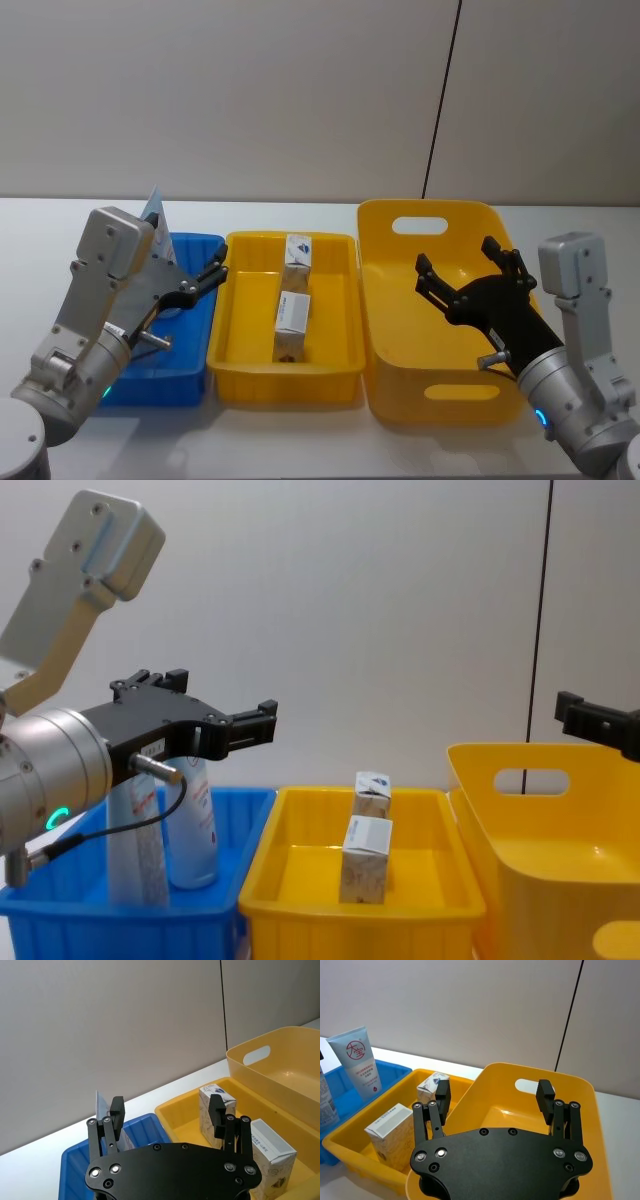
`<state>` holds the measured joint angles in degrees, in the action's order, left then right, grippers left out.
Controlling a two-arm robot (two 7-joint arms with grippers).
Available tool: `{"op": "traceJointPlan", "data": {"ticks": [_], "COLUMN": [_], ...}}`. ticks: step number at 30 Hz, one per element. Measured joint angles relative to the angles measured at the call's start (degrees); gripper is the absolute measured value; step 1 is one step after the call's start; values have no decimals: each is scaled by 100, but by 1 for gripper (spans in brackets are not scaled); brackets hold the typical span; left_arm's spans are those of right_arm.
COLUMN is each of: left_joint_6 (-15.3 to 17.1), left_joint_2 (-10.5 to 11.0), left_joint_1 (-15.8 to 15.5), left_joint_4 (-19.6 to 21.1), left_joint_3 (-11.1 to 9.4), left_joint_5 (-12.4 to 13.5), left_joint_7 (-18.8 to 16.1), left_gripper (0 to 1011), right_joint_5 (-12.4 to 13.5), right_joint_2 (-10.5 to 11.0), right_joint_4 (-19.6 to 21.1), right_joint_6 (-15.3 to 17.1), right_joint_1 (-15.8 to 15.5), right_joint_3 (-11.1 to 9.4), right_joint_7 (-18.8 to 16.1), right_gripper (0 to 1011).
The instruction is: Bimanual collaborative sorting of washing and personal care products
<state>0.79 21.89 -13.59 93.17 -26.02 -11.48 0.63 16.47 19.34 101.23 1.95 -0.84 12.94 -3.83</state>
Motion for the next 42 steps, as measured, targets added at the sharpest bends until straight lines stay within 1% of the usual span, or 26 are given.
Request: {"op": "traceJointPlan", "data": {"ticks": [42], "left_joint_6": [0], "left_joint_2": [0], "left_joint_1": [0], "left_joint_4": [0], "left_joint_3": [0], "left_joint_5": [0], "left_joint_7": [0], "left_gripper": [1001], "right_joint_5": [0], "right_joint_2": [0], "right_joint_4": [0], "right_joint_6": [0], "right_joint_1": [0], "right_joint_3": [0], "right_joint_7": [0], "right_gripper": [1002]}}
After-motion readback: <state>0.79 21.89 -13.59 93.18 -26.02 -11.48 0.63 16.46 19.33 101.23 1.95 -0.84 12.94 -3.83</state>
